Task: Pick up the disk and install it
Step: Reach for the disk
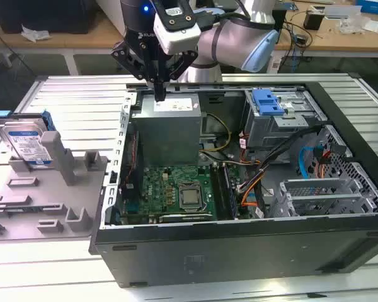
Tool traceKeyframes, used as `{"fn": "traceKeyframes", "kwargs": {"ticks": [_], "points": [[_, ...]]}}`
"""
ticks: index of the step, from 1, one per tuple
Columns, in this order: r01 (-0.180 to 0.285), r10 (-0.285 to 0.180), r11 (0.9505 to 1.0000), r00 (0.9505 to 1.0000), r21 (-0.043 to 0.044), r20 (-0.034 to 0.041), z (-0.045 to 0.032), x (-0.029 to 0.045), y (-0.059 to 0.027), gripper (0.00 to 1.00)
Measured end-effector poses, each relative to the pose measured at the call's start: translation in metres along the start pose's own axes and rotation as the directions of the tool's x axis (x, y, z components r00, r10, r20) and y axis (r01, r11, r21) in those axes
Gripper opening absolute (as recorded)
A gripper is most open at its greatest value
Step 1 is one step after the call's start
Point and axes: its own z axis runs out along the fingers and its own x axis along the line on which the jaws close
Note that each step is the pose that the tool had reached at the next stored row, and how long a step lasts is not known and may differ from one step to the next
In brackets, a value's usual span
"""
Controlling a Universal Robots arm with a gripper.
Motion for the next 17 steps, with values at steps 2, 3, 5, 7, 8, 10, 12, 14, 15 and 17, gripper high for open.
{"fn": "traceKeyframes", "kwargs": {"ticks": [2,3,5,7,8,10,12,14,15,17], "points": [[0.000,0.000,1.0000,1.0000,0.0000,0.0000,0.0000,0.0000,0.0000,0.11],[0.000,0.000,1.0000,1.0000,0.0000,0.0000,0.0000,0.0000,0.0000,0.11],[0.000,0.000,1.0000,1.0000,0.0000,0.0000,0.0000,0.0000,0.0000,0.11],[0.000,0.000,1.0000,1.0000,0.0000,0.0000,0.0000,0.0000,0.0000,0.11],[0.000,0.000,1.0000,1.0000,-0.0001,0.0000,0.0000,0.0000,0.0000,0.11],[0.000,0.000,1.0000,1.0000,0.0000,0.0000,0.0000,0.0000,0.0000,0.11],[0.000,0.000,1.0000,1.0000,0.0000,0.0000,0.0000,0.0000,0.0000,0.11],[0.000,0.000,1.0000,1.0000,-0.0001,0.0000,0.0000,0.0000,0.0000,0.11],[0.000,0.000,1.0000,1.0000,-0.0001,0.0001,0.0000,0.0014,-0.0001,0.11],[0.000,0.000,1.0000,1.0000,0.0000,0.0001,-0.0003,0.0128,-0.0008,0.11]]}}
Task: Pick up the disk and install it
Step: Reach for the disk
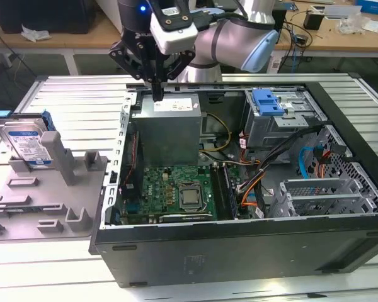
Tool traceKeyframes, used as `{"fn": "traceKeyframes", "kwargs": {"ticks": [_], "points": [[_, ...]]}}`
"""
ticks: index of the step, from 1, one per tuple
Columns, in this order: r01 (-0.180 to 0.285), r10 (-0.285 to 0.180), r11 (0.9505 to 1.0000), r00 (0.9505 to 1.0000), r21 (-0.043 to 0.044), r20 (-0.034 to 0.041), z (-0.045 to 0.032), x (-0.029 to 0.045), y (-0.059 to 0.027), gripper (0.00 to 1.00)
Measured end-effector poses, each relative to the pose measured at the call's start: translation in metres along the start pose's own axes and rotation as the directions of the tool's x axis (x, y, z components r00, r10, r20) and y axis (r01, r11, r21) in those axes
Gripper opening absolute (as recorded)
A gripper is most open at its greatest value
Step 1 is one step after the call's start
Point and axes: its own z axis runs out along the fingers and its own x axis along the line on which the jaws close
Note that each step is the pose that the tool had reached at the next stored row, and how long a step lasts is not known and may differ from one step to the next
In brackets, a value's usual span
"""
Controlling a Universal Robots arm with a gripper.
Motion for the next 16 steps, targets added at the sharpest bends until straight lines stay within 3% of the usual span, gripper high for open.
{"fn": "traceKeyframes", "kwargs": {"ticks": [16], "points": [[0.000,0.000,1.0000,1.0000,-0.0001,0.0000,-0.0006,0.0712,0.0016,0.11]]}}
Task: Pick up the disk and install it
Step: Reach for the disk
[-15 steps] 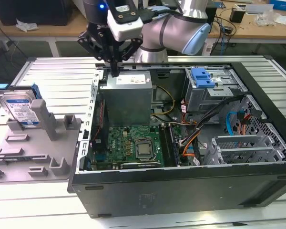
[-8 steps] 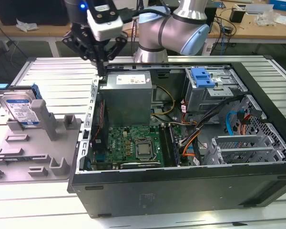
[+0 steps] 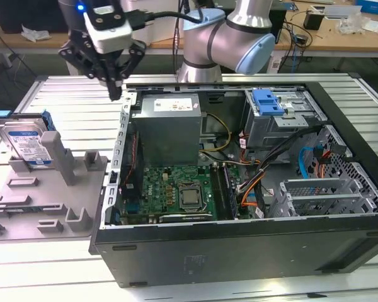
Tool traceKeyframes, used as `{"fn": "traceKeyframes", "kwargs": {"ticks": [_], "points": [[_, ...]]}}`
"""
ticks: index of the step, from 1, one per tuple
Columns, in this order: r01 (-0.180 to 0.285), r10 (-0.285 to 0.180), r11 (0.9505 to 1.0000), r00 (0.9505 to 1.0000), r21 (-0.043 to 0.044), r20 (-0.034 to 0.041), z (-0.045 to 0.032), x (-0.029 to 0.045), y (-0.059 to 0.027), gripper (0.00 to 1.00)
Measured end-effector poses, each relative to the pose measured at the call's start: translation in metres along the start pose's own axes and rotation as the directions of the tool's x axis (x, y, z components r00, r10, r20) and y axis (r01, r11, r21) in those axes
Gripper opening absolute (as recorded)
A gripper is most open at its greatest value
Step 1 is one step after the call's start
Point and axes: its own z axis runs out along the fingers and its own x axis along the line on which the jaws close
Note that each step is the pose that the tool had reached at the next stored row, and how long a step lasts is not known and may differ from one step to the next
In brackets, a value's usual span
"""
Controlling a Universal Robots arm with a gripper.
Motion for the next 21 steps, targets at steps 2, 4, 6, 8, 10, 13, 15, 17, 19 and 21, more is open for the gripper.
{"fn": "traceKeyframes", "kwargs": {"ticks": [2,4,6,8,10,13,15,17,19,21], "points": [[0.000,0.000,1.0000,1.0000,0.0001,-0.0001,-0.0001,0.0159,0.0005,0.11],[0.000,0.000,1.0000,1.0000,0.0000,-0.0001,-0.0001,0.0270,0.0011,0.11],[0.000,0.000,1.0000,1.0000,0.0000,0.0000,-0.0001,0.0370,0.0016,0.11],[0.000,0.000,1.0000,1.0000,0.0001,-0.0001,-0.0001,0.0475,0.0022,0.11],[0.000,0.000,1.0000,1.0000,0.0000,0.0000,-0.0001,0.0578,0.0029,0.11],[0.000,0.000,1.0000,1.0000,0.0001,-0.0001,-0.0002,0.0735,0.0038,0.11],[0.000,0.000,1.0000,1.0000,0.0000,-0.0001,-0.0001,0.0832,0.0043,0.11],[0.000,0.000,1.0000,1.0000,0.0000,-0.0001,-0.0001,0.0926,0.0046,0.11],[0.000,0.000,1.0000,1.0000,0.0000,0.0000,-0.0001,0.1028,0.0050,0.11],[0.000,0.000,1.0000,1.0000,0.0000,-0.0001,-0.0001,0.1116,0.0053,0.11]]}}
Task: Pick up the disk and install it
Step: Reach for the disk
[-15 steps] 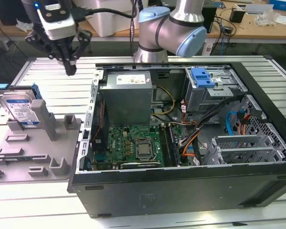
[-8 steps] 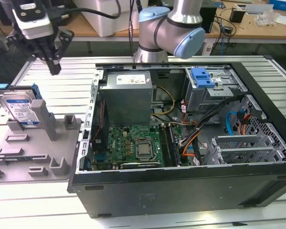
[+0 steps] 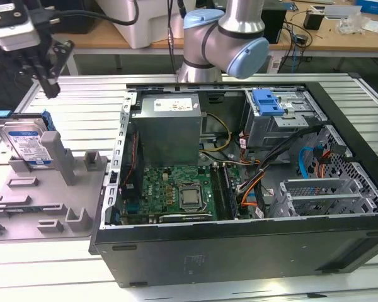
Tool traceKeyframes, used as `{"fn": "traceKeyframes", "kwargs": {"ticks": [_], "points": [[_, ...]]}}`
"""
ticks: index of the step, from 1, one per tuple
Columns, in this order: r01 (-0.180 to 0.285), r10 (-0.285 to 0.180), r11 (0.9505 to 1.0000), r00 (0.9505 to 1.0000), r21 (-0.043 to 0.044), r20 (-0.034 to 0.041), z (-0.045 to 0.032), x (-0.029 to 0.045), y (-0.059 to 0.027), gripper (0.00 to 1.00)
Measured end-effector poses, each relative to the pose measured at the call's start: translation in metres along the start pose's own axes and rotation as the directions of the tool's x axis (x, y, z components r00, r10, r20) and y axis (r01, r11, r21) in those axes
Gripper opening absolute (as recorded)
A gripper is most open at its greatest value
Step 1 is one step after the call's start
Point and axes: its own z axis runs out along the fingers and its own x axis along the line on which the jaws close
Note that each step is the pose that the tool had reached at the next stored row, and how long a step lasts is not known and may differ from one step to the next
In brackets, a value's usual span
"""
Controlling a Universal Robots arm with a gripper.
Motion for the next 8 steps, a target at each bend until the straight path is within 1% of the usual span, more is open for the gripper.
{"fn": "traceKeyframes", "kwargs": {"ticks": [1,2,3,5,6,7,8], "points": [[0.000,0.000,1.0000,1.0000,0.0000,0.0000,0.0000,0.0065,0.0003,0.11],[0.000,0.000,1.0000,1.0000,0.0000,0.0000,0.0001,0.0147,0.0006,0.11],[0.000,0.000,1.0000,1.0000,0.0000,0.0000,0.0001,0.0249,0.0010,0.11],[0.000,0.000,1.0000,1.0000,0.0000,0.0001,0.0002,0.0343,0.0015,0.11],[0.000,0.000,1.0000,1.0000,0.0000,0.0001,0.0003,0.0401,0.0018,0.11],[0.000,0.000,1.0000,1.0000,0.0000,0.0000,0.0004,0.0478,0.0025,0.11],[0.000,0.000,1.0000,1.0000,0.0001,0.0000,0.0004,0.0534,0.0032,0.11]]}}
